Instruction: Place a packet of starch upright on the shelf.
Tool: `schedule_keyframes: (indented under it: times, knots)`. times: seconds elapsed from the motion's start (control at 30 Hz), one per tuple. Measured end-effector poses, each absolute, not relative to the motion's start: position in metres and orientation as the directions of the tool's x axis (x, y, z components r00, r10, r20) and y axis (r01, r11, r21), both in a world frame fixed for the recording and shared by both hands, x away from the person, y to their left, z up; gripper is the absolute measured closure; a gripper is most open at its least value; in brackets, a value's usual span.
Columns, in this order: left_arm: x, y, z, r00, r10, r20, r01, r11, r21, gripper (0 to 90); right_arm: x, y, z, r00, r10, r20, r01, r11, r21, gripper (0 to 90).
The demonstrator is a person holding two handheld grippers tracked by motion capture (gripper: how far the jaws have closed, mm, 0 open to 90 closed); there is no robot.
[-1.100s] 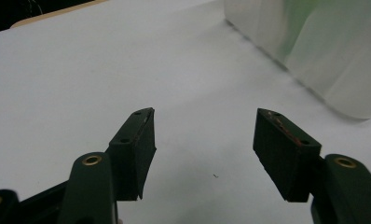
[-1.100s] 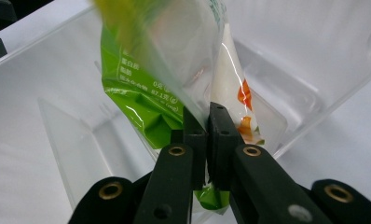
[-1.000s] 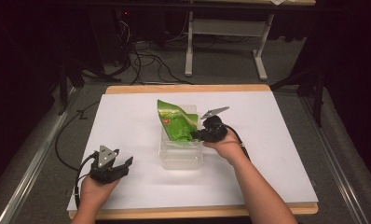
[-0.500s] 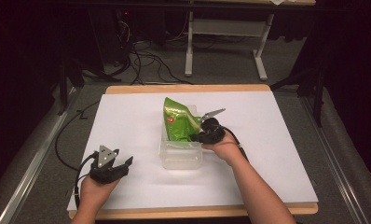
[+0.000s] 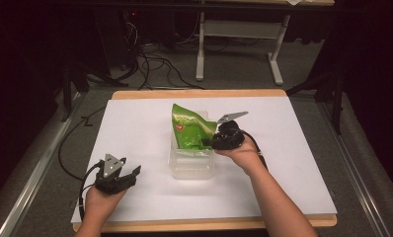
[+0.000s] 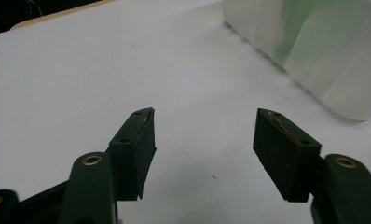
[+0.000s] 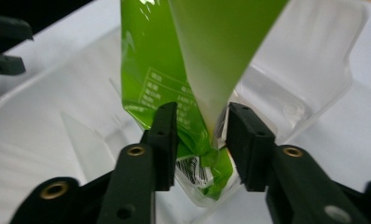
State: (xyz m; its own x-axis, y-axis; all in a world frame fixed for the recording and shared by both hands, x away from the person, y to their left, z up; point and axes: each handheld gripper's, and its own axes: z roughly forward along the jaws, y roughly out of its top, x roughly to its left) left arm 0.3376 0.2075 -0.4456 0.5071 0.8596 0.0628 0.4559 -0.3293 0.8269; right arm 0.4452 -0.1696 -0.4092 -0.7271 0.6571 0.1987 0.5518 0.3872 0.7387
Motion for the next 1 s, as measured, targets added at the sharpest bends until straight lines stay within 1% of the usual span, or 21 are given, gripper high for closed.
schedule_keyframes:
  times: [0.13, 0.33, 0.5, 0.73, 1.0]
  knots:
    - [0.338, 0.207, -0.446, 0.510, 0.858, 0.063, 0.453, -0.330, 0.828, 39.2, 0.439, -0.173, -0.399, -0.725, 0.664, 0.183, 0.528, 0.365, 0.767, 53.4]
    - [0.338, 0.208, -0.445, 0.513, 0.856, 0.058, 0.452, -0.327, 0.830, 39.1, 0.428, -0.182, -0.390, -0.713, 0.681, 0.166, 0.512, 0.344, 0.787, 43.4]
    - [0.338, 0.208, -0.445, 0.516, 0.855, 0.056, 0.450, -0.326, 0.831, 39.0, 0.419, -0.197, -0.389, -0.692, 0.702, 0.166, 0.512, 0.317, 0.798, 38.6]
    - [0.338, 0.210, -0.445, 0.516, 0.855, 0.048, 0.452, -0.320, 0.833, 39.0, 0.403, -0.227, -0.395, -0.635, 0.754, 0.165, 0.531, 0.271, 0.803, 31.0]
    - [0.339, 0.211, -0.445, 0.513, 0.857, 0.048, 0.456, -0.319, 0.831, 38.9, 0.374, -0.280, -0.410, -0.523, 0.843, 0.130, 0.551, 0.218, 0.806, 27.2]
